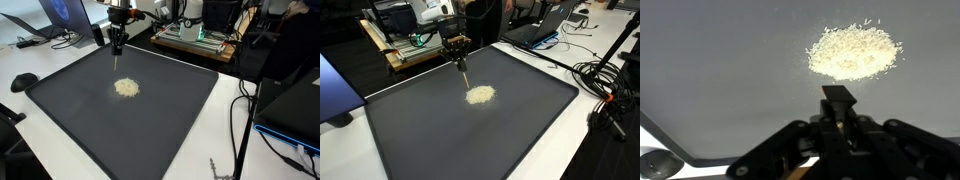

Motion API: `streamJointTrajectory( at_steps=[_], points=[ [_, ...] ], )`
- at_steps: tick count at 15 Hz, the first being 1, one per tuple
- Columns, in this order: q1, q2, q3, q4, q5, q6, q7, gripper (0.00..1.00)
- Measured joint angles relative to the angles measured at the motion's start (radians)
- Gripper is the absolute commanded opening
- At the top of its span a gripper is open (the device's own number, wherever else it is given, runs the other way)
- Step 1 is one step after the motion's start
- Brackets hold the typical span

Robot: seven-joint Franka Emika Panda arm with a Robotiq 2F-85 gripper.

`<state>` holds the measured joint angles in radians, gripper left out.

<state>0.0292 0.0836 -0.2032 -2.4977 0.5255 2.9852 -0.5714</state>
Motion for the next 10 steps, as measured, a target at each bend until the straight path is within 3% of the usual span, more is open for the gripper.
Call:
streamJointTrajectory(
  at_steps=[3,5,10],
  points=[
    [0.026,-0.053,-0.051,0.050,-0.253,-0.143,0.181,0.03],
    [0.007,-0.095,-0.018,0.097,-0.373,-0.253,0.284,0.03],
    [-0.002,-0.164,0.090,0.215,-0.456,-0.523,0.406,0.03]
  ],
)
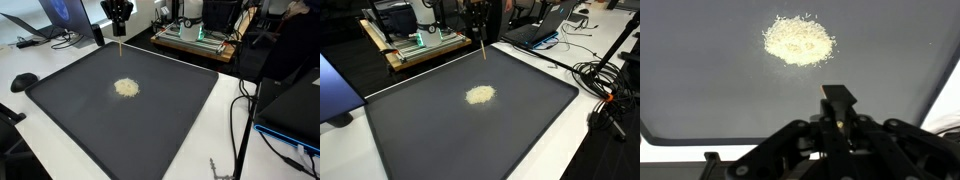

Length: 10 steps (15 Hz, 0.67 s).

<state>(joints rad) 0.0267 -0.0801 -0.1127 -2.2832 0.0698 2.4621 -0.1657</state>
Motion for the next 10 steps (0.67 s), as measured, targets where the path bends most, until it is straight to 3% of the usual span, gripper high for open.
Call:
streamJointTrajectory(
  at_steps=[4,10],
  points=[
    [0.001,0.009,0.055,0.059,-0.005,-0.113,0.030,0.03],
    [-0.009,0.046,0.069,0.074,-0.005,-0.136,0.036,0.03]
  ],
)
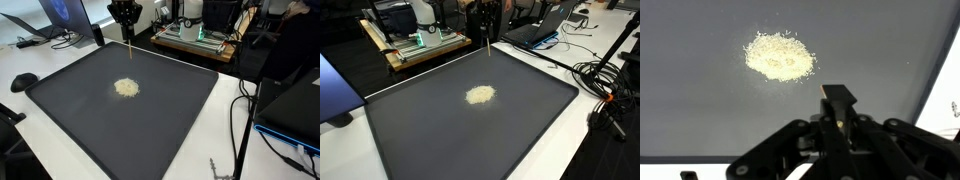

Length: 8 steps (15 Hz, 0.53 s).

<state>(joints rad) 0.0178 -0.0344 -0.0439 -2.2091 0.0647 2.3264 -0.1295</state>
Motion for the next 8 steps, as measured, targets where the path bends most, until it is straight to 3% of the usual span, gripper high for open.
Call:
streamJointTrajectory(
  at_steps=[8],
  points=[
    [-0.050,0.008,-0.021,-0.005,0.008,-0.001,-0.068,0.03]
  ],
)
